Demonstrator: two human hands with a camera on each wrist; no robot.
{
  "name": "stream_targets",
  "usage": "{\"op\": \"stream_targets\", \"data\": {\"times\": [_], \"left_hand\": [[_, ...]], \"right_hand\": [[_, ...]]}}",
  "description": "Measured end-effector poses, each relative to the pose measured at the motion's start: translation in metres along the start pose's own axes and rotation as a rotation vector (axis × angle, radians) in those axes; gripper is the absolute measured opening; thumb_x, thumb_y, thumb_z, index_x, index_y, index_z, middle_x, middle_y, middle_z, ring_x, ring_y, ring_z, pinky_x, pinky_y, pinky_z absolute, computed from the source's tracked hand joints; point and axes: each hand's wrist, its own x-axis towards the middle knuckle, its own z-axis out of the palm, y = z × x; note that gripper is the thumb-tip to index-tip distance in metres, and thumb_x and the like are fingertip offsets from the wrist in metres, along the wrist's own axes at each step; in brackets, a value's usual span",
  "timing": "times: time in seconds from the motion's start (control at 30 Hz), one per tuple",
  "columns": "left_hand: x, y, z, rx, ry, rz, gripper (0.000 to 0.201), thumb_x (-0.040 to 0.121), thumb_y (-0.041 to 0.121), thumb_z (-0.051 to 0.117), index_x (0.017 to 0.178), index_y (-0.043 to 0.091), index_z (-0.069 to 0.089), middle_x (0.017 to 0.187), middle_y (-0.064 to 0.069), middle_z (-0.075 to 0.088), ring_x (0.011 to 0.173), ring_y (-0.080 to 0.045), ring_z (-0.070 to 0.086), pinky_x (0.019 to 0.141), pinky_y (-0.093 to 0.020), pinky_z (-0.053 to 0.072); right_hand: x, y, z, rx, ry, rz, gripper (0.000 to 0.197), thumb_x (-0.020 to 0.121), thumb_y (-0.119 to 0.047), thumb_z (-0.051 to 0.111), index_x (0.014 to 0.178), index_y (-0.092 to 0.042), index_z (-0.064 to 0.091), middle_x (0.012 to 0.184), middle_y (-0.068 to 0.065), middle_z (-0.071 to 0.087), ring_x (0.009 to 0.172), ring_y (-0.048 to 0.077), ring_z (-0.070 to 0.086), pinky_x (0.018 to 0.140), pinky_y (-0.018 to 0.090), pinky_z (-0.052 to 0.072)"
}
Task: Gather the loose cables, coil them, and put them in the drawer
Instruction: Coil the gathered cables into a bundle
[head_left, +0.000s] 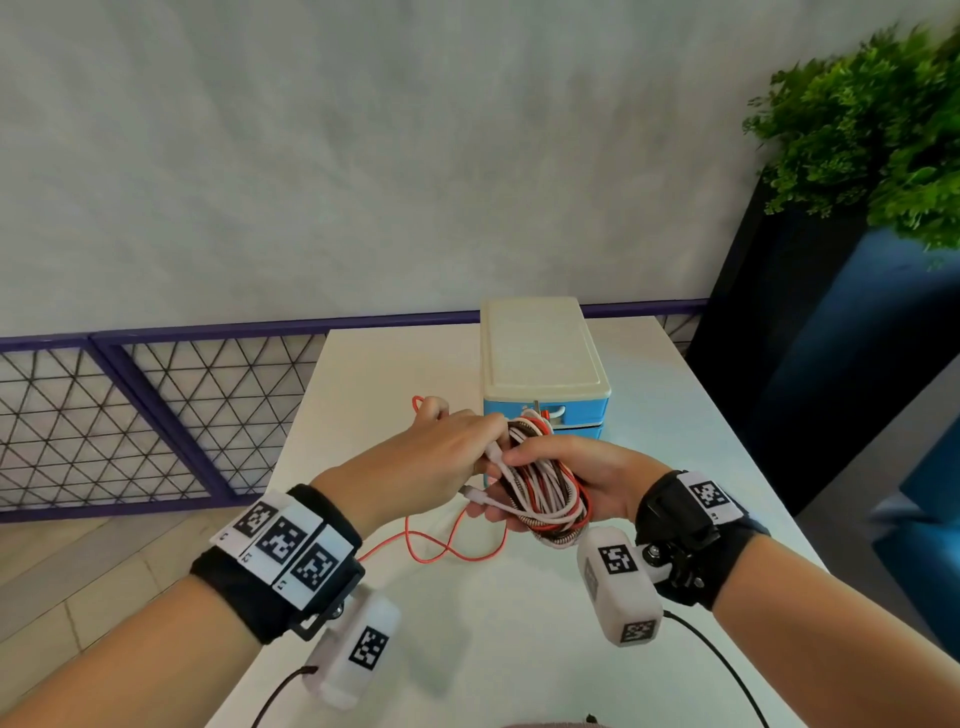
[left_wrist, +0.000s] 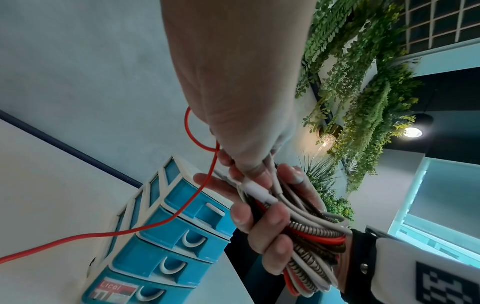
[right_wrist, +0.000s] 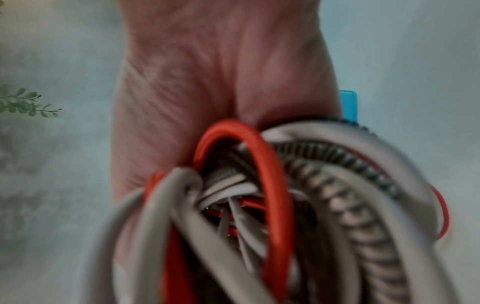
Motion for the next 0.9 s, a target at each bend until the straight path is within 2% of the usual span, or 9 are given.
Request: {"op": "stream_targets", "data": {"times": [0.1,0.2,0.33,0.47,0.5,0.6,0.7,0.83,0.9], "left_hand": [[-0.002,0.001,0.0,0.057,0.004,0.021,0.015,0.1,0.014,0.036,0.097,0.028,0.039,0.085,0.03,0.038,0.088,-0.014,0.02,0.067,-0.022,0.03],[-0.005,0.001,0.001,0.067,-0.007,0.025,0.02,0.098,0.009,0.029,0.097,0.025,0.04,0.085,0.023,0.043,0.089,-0.016,0.022,0.072,-0.024,0.033],[-0.003,0.003,-0.002,-0.011,-0.078,-0.057,0.007,0.1,0.024,0.036,0.099,0.028,0.042,0.087,0.018,0.05,0.099,-0.02,0.027,0.072,-0.027,0.032],[-0.002,0.004,-0.006,-0.119,-0.103,-0.097,0.006,0.099,0.03,0.041,0.102,0.024,0.041,0.085,0.018,0.052,0.105,-0.022,0.03,0.083,-0.03,0.034],[-0.002,0.003,-0.006,-0.123,-0.094,-0.109,0.006,0.098,0.027,0.042,0.101,0.026,0.037,0.082,0.018,0.053,0.103,-0.022,0.032,0.081,-0.029,0.036],[0.001,0.003,-0.009,-0.039,-0.105,-0.134,0.039,0.088,0.004,0.044,0.102,0.03,0.02,0.082,0.0,0.057,0.087,-0.022,0.037,0.067,-0.031,0.041],[0.004,0.006,-0.013,0.005,-0.136,-0.202,0.05,0.082,-0.011,0.039,0.107,0.028,0.02,0.08,-0.004,0.047,0.071,-0.012,0.033,0.053,-0.028,0.032],[0.008,-0.01,-0.011,-0.105,-0.094,-0.184,0.043,0.087,0.007,0.056,0.101,0.038,0.03,0.089,0.004,0.062,0.083,-0.014,0.048,0.078,-0.043,0.049],[0.01,-0.015,-0.015,-0.266,-0.108,-0.144,0.034,0.085,0.021,0.067,0.1,0.036,0.041,0.093,0.009,0.065,0.087,-0.013,0.057,0.084,-0.037,0.05]], "right_hand": [[0.001,0.003,0.0,0.008,-0.008,0.021,0.023,0.091,-0.025,0.054,0.099,-0.009,0.069,0.12,0.025,0.062,0.096,0.024,0.067,0.085,0.033,0.052],[0.002,0.006,0.001,-0.027,0.031,-0.002,0.02,0.088,-0.019,0.053,0.103,-0.008,0.061,0.108,0.018,0.07,0.079,0.015,0.066,0.075,0.028,0.053],[0.004,0.007,0.002,-0.104,0.123,-0.019,0.016,0.081,-0.014,0.061,0.096,-0.012,0.065,0.089,0.005,0.072,0.073,0.012,0.067,0.072,0.028,0.053],[0.006,0.004,0.0,-0.136,0.132,-0.008,0.011,0.082,-0.017,0.065,0.092,-0.012,0.067,0.087,0.004,0.066,0.075,0.013,0.063,0.075,0.028,0.05],[0.006,0.004,0.001,-0.137,0.137,0.001,0.012,0.082,-0.02,0.067,0.092,-0.012,0.067,0.087,0.004,0.066,0.076,0.013,0.063,0.075,0.028,0.05],[0.013,0.01,0.011,-0.205,0.163,-0.023,0.014,0.079,-0.022,0.07,0.088,-0.014,0.064,0.078,0.001,0.066,0.071,0.011,0.063,0.07,0.024,0.053],[0.019,0.017,0.015,-0.199,0.181,-0.11,0.005,0.077,-0.017,0.073,0.08,-0.018,0.069,0.075,0.002,0.064,0.068,0.011,0.061,0.068,0.025,0.053],[0.017,0.017,0.011,-0.176,0.221,-0.1,0.015,0.085,-0.004,0.067,0.076,-0.017,0.069,0.07,0.003,0.065,0.063,0.011,0.064,0.064,0.025,0.054],[0.016,0.016,0.009,-0.212,0.231,-0.084,0.012,0.086,-0.002,0.065,0.079,-0.012,0.065,0.067,0.004,0.064,0.06,0.012,0.063,0.061,0.025,0.053]]}}
